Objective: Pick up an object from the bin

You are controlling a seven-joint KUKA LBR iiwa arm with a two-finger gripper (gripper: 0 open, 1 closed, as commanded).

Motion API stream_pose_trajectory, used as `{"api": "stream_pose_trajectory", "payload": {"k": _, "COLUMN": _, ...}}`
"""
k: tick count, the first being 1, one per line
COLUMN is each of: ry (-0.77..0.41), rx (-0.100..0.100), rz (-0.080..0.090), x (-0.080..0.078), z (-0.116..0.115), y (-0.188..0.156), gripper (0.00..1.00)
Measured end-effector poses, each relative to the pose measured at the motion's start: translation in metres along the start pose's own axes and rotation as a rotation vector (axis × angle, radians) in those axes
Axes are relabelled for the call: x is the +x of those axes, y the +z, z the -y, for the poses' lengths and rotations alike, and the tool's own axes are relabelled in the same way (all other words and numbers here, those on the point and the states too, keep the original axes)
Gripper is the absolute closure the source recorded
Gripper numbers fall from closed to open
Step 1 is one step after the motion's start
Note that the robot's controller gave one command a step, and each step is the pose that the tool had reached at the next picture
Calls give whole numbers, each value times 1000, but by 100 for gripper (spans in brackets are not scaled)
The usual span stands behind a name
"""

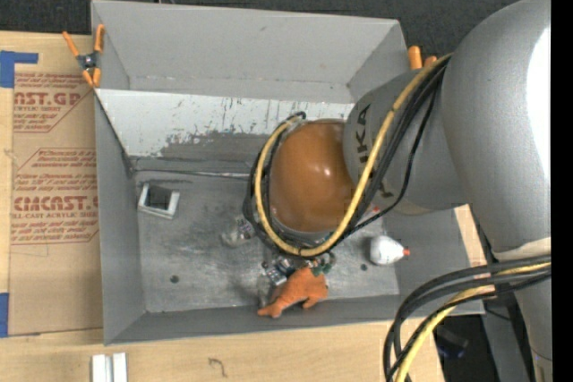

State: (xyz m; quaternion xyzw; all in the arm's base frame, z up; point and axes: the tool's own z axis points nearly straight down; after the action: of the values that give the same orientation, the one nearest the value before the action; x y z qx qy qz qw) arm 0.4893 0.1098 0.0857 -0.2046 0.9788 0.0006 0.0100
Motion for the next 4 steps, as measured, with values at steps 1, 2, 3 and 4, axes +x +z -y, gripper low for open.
{"api": "stream_pose_trajectory", "payload": {"k": 1, "ry": 0, "rx": 0, "rz": 0, "x": 0, "z": 0, "y": 0, "gripper": 0}}
{"api": "stream_pose_trajectory", "payload": {"k": 2, "ry": -138, "rx": -8, "rz": -22, "x": 19, "z": 24, "y": -28, "gripper": 0}}
{"api": "stream_pose_trajectory", "payload": {"k": 3, "ry": -190, "rx": -3, "rz": -16, "x": 26, "z": 69, "y": -45, "gripper": 0}}
{"api": "stream_pose_trajectory", "payload": {"k": 4, "ry": 72, "rx": -3, "rz": -19, "x": 27, "z": 67, "y": -26, "gripper": 0}}
